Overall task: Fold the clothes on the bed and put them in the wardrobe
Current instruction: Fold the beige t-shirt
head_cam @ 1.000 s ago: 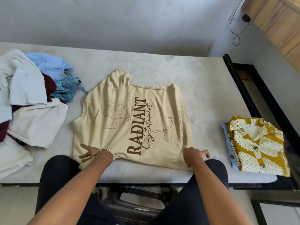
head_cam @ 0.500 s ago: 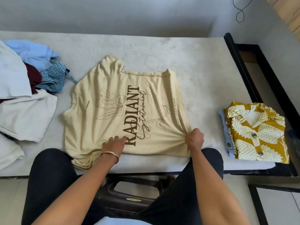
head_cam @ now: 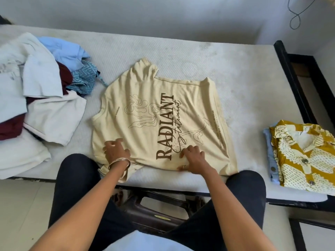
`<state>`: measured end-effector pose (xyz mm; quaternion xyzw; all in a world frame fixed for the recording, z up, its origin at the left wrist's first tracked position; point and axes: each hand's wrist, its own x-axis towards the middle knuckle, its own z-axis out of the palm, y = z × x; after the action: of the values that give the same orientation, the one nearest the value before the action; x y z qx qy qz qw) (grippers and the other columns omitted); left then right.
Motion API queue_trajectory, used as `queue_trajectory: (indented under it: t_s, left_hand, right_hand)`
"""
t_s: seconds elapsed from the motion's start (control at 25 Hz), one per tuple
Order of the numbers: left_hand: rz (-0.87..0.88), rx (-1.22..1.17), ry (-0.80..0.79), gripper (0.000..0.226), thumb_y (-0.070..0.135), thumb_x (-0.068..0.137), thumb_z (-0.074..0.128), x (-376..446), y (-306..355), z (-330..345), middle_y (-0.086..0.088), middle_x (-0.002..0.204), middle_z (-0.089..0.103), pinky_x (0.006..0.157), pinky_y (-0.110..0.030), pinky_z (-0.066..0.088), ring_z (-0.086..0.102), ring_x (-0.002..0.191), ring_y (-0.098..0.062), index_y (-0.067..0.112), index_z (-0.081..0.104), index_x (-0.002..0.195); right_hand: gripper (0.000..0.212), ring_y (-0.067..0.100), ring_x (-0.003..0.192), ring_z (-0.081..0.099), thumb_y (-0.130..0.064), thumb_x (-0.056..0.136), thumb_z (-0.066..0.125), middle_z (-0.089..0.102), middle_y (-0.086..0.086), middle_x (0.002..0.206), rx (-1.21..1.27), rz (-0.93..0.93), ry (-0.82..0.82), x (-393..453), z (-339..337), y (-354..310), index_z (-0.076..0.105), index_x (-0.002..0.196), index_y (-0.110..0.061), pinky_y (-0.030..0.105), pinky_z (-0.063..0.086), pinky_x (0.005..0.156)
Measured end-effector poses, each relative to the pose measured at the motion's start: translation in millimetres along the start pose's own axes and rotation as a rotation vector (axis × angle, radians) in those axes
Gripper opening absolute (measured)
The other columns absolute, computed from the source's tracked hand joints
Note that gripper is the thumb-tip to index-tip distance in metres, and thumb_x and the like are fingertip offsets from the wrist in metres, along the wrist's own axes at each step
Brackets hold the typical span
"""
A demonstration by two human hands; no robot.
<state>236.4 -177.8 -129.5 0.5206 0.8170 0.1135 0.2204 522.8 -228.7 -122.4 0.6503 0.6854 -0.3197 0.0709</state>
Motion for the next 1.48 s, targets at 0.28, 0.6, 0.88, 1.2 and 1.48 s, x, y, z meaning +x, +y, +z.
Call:
queue_trajectory:
  t_s: [0.28,0.6,0.88,1.2,1.48]
  left_hand:
    - [-0.606,-0.11,-0.179,0.103,0.028,0.077,0.078,28.7,-25.3,-25.2,-0.028,0.148,0.026,0.107,-0.047,0.035,0.031,0.135,-0.041,0.0,0.01,0.15]
    - [-0.819,-0.778,0.016,0.054,0.015,0.102,0.04,31.8,-9.0,-15.6,-0.017,0.156,0.024,0.11,-0.031,0.027,0.03,0.14,-0.03,-0.001,0.02,0.149]
    - [-0.902,-0.85,-0.135,0.026,0.013,0.093,0.057,33.8,-19.3,-73.5,-0.017,0.132,0.052,0.104,-0.037,0.041,0.05,0.119,-0.031,-0.002,0.057,0.115]
    - [-1.055,-1.097,-0.431,0.019,0.023,0.086,0.069,64.6,8.5,-93.4,-0.007,0.086,0.063,0.055,-0.041,0.057,0.063,0.089,-0.022,0.009,0.059,0.078]
    - [-0.608,-1.513,-0.253,0.011,0.022,0.095,0.057,118.5,57.7,-79.9,-0.012,0.096,0.061,0.084,-0.037,0.053,0.06,0.088,-0.024,0.011,0.055,0.093]
  right_hand:
    - [0.031,0.031,0.119,0.037,-0.035,0.096,0.054,0.044,0.008,0.129,-0.192,0.046,0.127,12.2,34.5,-22.6,0.05,0.119,-0.014,0.049,0.037,0.094]
    - [0.022,0.04,0.085,0.059,-0.019,0.094,0.044,0.067,0.017,0.098,0.189,0.042,0.373,13.6,29.3,-17.4,0.046,0.113,-0.009,0.037,0.031,0.064]
    - [0.032,0.031,0.11,0.046,-0.008,0.087,0.061,0.048,0.006,0.118,-0.104,0.282,0.199,9.4,23.8,-4.8,0.051,0.116,-0.018,0.041,0.044,0.076]
    - [0.026,0.031,0.101,0.061,0.002,0.087,0.048,0.064,0.007,0.103,-0.146,0.383,0.343,22.4,-38.3,25.7,0.062,0.102,-0.013,0.05,0.042,0.094]
    - [0.048,0.039,0.108,0.049,0.013,0.084,0.043,0.054,0.016,0.121,-0.12,0.454,0.516,75.8,-88.9,27.4,0.049,0.125,-0.011,0.057,0.041,0.086]
